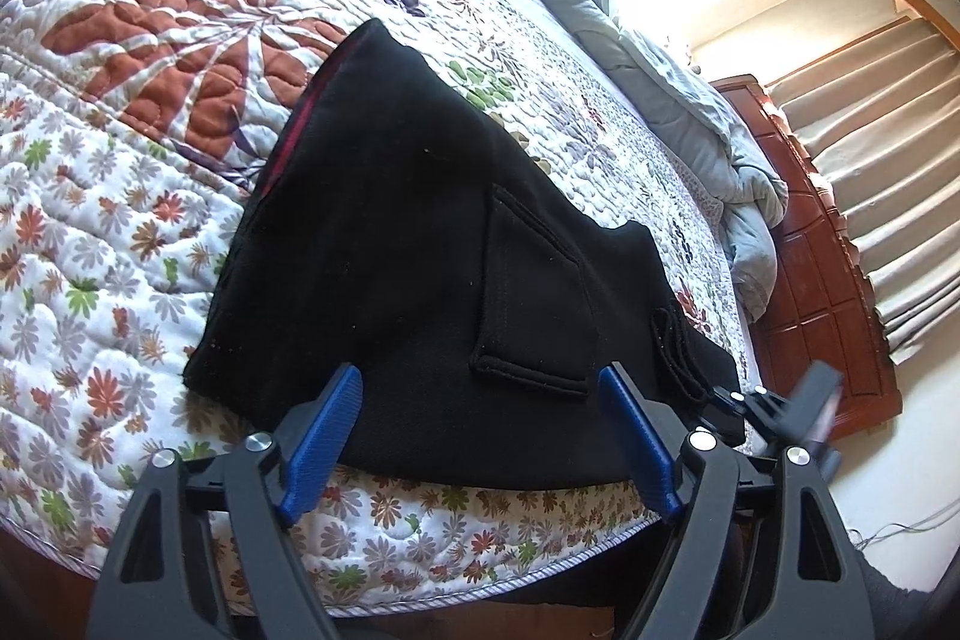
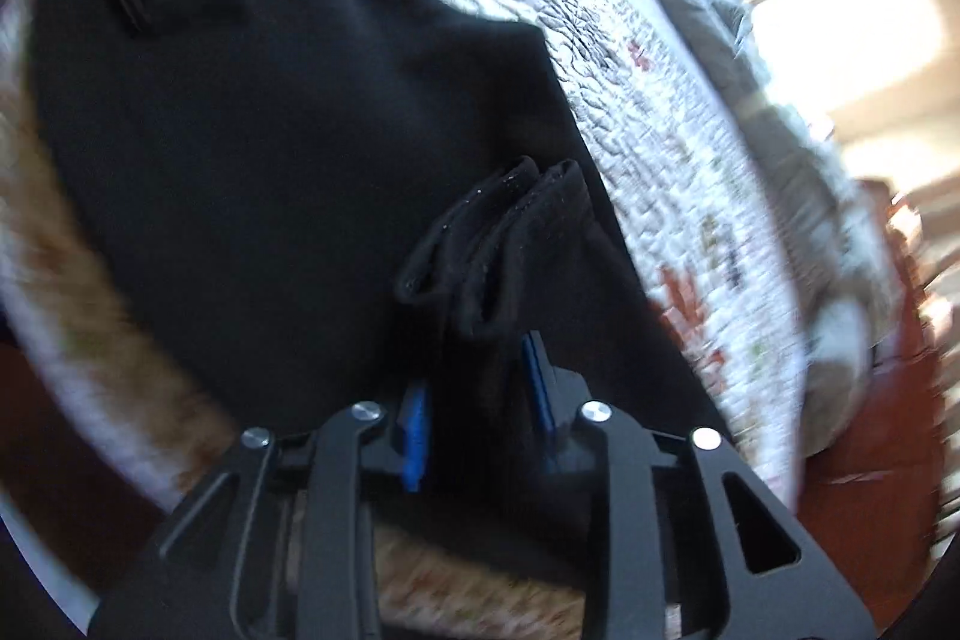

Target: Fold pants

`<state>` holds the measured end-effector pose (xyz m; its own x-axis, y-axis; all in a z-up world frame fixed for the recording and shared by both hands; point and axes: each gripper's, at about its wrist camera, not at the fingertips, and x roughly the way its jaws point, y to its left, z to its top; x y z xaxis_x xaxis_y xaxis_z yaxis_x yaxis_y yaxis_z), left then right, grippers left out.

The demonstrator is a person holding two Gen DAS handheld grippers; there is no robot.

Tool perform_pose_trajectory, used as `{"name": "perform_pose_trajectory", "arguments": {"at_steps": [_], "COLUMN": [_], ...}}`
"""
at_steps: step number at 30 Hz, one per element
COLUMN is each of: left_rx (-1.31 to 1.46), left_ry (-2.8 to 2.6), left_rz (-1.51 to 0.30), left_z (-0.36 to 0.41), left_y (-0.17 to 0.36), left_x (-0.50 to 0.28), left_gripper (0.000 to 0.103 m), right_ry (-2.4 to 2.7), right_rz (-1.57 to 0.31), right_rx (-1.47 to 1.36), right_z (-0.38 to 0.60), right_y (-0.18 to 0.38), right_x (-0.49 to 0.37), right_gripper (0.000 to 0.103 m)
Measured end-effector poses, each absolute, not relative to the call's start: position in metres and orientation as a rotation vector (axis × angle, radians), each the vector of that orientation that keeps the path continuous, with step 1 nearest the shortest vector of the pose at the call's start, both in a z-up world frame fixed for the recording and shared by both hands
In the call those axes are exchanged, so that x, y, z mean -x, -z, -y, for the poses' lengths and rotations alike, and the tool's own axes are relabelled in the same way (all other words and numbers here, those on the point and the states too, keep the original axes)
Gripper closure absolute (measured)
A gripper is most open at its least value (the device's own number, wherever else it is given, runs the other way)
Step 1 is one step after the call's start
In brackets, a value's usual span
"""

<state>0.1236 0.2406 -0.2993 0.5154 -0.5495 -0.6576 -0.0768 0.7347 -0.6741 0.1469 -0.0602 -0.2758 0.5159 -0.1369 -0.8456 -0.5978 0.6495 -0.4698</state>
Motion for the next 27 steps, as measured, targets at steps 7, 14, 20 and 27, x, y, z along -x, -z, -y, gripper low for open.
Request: {"name": "perform_pose_trajectory", "arguments": {"at_steps": [7, 14, 20, 27], "left_rx": [0.707, 0.690, 0.645, 0.743], "left_ry": [0.307, 0.298, 0.250, 0.151], "left_rz": [-1.007, -1.014, -1.002, -0.868], "left_z": [-0.238, -0.233, -0.231, -0.228], "left_y": [0.299, 0.300, 0.286, 0.250], "left_x": [-0.123, -0.127, -0.129, -0.094], "left_gripper": [0.022, 0.022, 0.021, 0.012], "right_ry": [-0.355, -0.223, -0.297, -0.243], "right_rz": [-1.208, -1.296, -1.282, -1.220], "right_rx": [-0.015, -0.311, -0.294, -0.433], "right_z": [0.223, 0.328, 0.325, 0.374], "right_y": [0.224, 0.269, 0.260, 0.253], "right_x": [-0.187, -0.191, -0.189, -0.255], "right_gripper": [0.078, 0.081, 0.081, 0.083]}}
